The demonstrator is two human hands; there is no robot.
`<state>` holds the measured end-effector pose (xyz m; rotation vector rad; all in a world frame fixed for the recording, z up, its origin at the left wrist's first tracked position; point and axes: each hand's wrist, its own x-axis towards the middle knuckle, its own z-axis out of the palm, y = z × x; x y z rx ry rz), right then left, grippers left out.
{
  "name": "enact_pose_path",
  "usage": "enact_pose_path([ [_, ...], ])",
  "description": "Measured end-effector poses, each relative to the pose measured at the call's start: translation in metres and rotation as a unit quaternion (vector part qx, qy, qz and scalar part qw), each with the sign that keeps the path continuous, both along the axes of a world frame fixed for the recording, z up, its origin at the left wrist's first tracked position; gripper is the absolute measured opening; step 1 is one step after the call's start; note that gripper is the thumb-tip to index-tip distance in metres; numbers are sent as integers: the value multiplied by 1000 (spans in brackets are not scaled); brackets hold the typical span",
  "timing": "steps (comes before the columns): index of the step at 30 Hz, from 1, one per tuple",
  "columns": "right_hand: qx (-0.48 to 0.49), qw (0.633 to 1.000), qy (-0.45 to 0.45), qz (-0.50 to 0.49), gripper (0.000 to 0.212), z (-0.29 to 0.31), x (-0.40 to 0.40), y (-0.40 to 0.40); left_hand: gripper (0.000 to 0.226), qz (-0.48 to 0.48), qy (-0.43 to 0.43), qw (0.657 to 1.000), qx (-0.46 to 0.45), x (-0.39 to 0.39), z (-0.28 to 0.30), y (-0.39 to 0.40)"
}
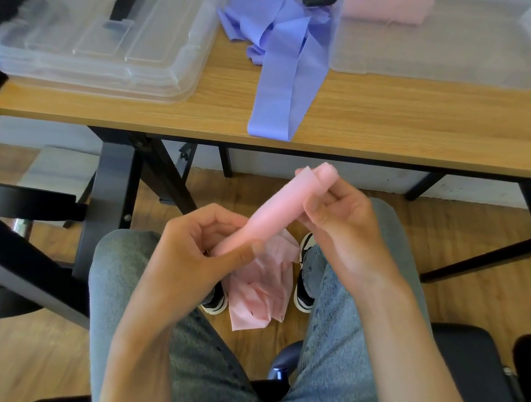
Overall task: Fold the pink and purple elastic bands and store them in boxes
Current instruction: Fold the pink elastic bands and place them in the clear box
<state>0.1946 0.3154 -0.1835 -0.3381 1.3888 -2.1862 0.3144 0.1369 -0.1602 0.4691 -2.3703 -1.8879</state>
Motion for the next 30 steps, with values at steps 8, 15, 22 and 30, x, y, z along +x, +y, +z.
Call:
enact_pose_path([
  [8, -84, 993, -84, 0, 23, 9, 26, -28, 25, -18, -20, 999, 20, -12, -12, 20],
  [15, 50, 997, -48, -32, 33, 7, 22, -25, 35, -81, -69, 994, -4, -12, -10, 14],
  [22, 226, 967, 105, 56, 21, 13, 22, -19, 41, -53, 25, 998, -26, -37, 33, 15],
  [30, 270, 953, 120, 63, 14, 17, 21, -14, 17, -48, 23, 998, -39, -51, 23, 23],
])
